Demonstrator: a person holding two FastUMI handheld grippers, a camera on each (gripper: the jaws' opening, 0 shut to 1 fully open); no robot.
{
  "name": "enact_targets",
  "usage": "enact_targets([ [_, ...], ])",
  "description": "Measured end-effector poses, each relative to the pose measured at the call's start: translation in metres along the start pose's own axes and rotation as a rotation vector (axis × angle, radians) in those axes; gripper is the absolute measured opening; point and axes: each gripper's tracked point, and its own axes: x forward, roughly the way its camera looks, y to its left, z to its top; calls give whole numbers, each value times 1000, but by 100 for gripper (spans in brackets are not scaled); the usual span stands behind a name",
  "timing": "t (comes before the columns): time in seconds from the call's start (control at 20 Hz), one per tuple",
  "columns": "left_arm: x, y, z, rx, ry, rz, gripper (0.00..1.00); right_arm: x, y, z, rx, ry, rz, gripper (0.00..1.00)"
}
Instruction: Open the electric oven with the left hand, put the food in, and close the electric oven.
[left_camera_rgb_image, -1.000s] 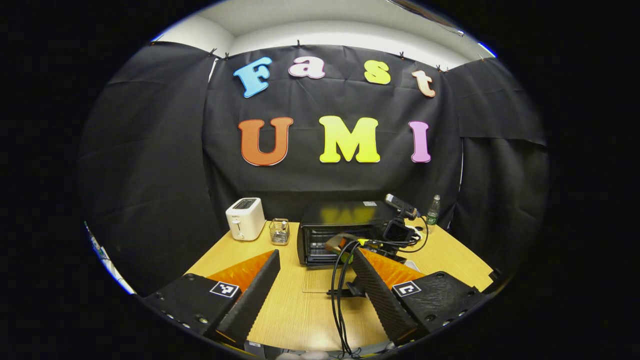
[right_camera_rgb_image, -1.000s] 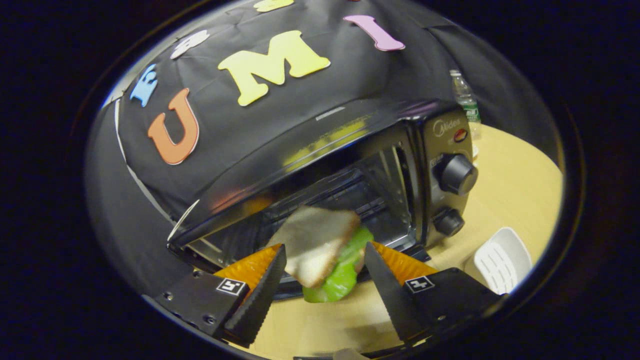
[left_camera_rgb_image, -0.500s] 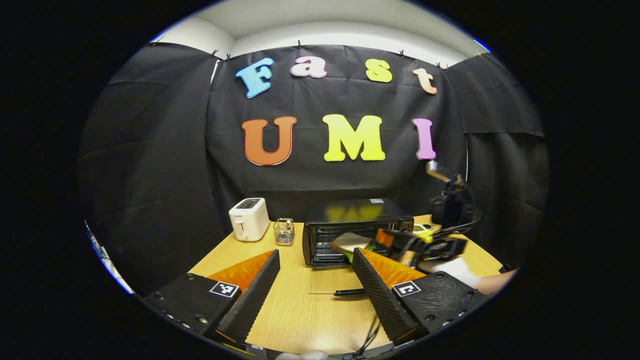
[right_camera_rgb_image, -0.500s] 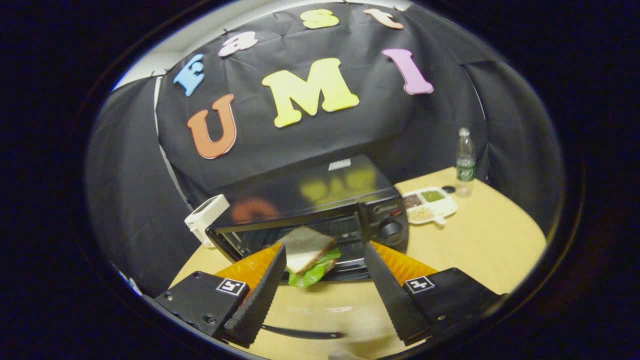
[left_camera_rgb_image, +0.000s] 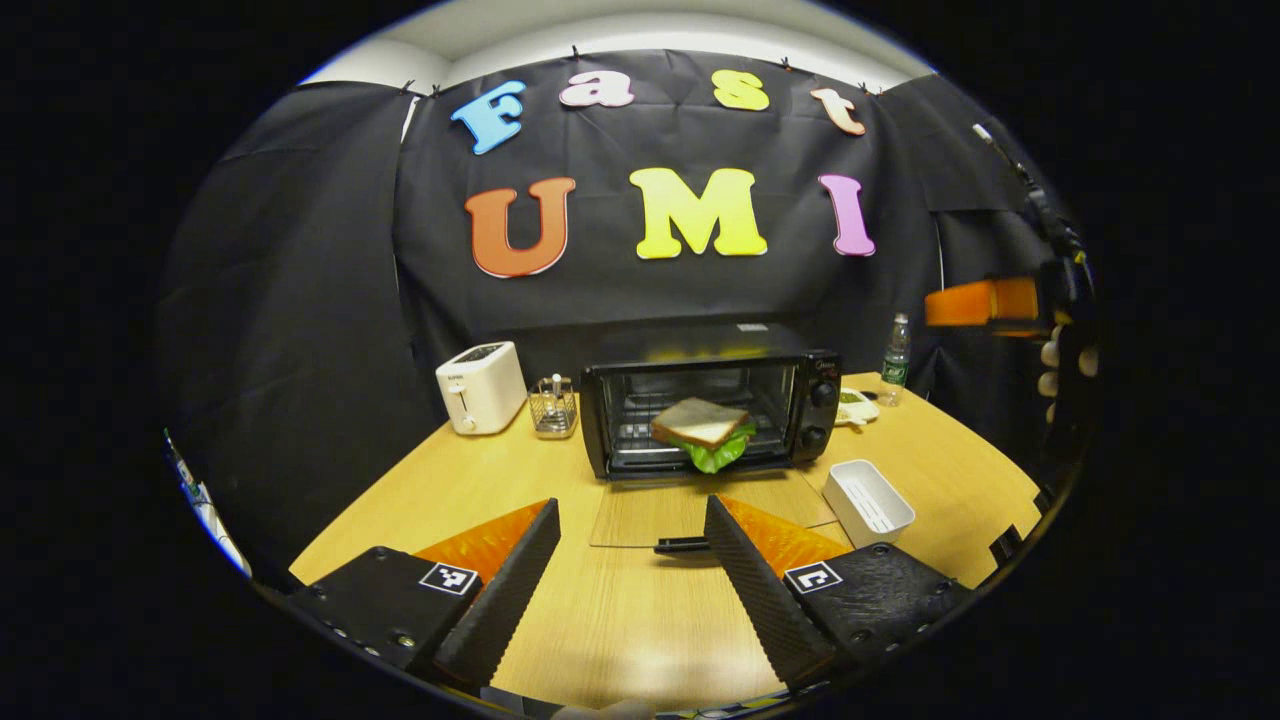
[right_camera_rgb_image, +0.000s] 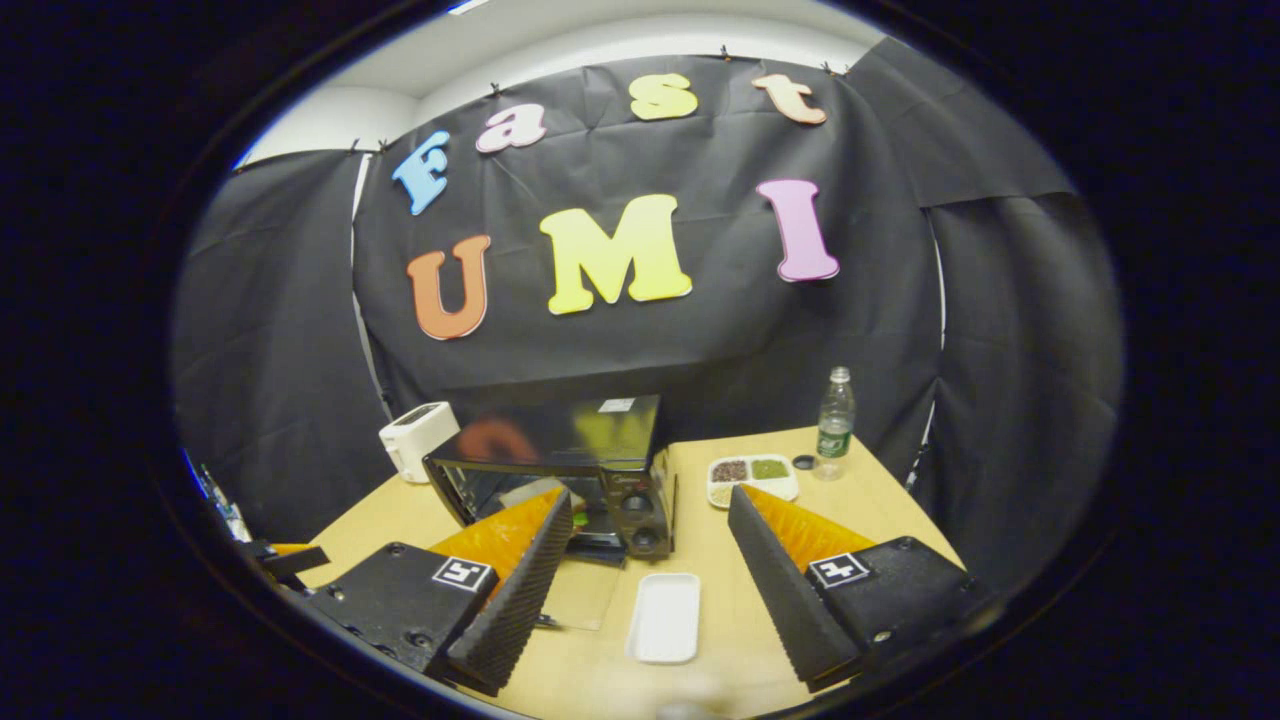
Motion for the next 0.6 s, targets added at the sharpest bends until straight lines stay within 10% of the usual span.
enact_targets([
  [0.6,80,-77,-94,-59,172,-46,96,-68,-97,40,-81,0,-79,94],
])
